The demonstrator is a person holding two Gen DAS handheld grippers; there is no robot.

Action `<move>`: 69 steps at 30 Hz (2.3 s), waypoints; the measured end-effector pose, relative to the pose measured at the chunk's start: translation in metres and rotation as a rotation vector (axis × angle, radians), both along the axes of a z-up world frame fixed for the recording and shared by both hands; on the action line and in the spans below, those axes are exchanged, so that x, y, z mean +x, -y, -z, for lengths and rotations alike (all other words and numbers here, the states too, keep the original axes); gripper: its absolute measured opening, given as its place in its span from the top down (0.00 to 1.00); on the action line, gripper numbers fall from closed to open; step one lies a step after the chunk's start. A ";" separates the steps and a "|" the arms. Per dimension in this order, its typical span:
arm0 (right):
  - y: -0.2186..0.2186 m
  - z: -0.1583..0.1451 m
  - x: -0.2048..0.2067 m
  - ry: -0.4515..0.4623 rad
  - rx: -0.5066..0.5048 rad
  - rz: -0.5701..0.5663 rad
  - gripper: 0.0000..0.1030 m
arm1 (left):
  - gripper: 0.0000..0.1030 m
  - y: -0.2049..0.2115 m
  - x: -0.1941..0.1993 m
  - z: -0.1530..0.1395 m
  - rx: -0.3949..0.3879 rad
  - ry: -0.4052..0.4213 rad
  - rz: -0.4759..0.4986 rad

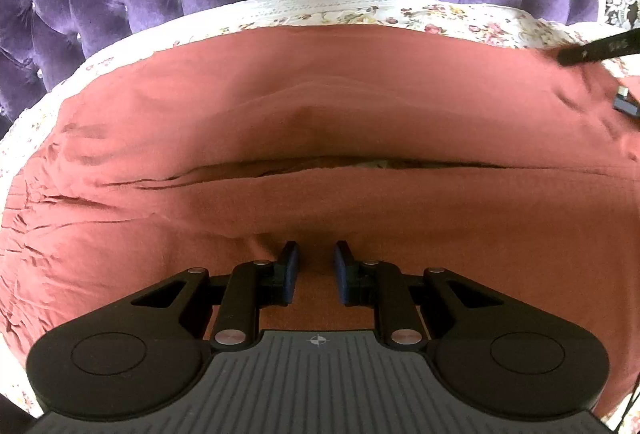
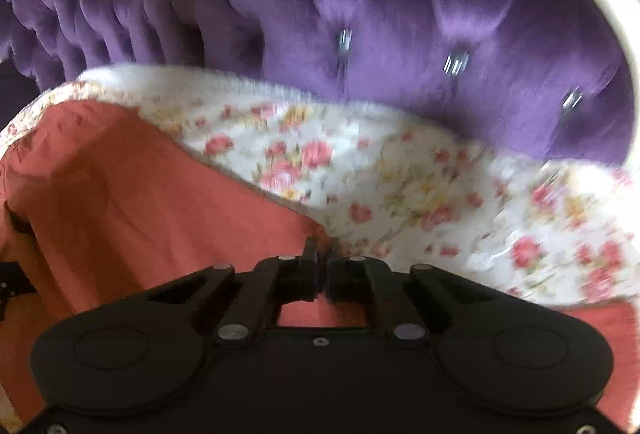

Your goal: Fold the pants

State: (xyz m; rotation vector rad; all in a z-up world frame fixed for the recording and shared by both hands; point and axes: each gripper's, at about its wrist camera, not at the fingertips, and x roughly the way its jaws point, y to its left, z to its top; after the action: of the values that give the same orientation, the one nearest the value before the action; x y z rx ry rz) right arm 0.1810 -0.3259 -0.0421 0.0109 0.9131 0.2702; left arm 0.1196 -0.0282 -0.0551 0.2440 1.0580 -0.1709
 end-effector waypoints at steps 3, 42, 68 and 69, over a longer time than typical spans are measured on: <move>-0.010 -0.027 -0.027 0.096 -0.011 0.002 0.92 | 0.82 -0.004 0.000 -0.006 -0.025 -0.008 0.002; -0.082 -0.017 -0.222 0.308 -0.070 -0.093 0.92 | 0.82 0.032 0.074 -0.045 -0.155 -0.073 -0.067; -0.084 -0.018 -0.219 0.296 -0.076 -0.095 0.92 | 0.81 -0.003 0.085 -0.044 -0.204 -0.087 -0.192; -0.084 -0.018 -0.219 0.296 -0.077 -0.094 0.92 | 0.81 -0.001 0.087 -0.041 -0.202 -0.097 -0.192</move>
State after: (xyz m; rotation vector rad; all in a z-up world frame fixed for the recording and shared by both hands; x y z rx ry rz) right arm -0.0378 -0.2422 -0.0245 -0.1401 0.6294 0.3149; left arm 0.2062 -0.0271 -0.0141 -0.0489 1.1455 -0.1163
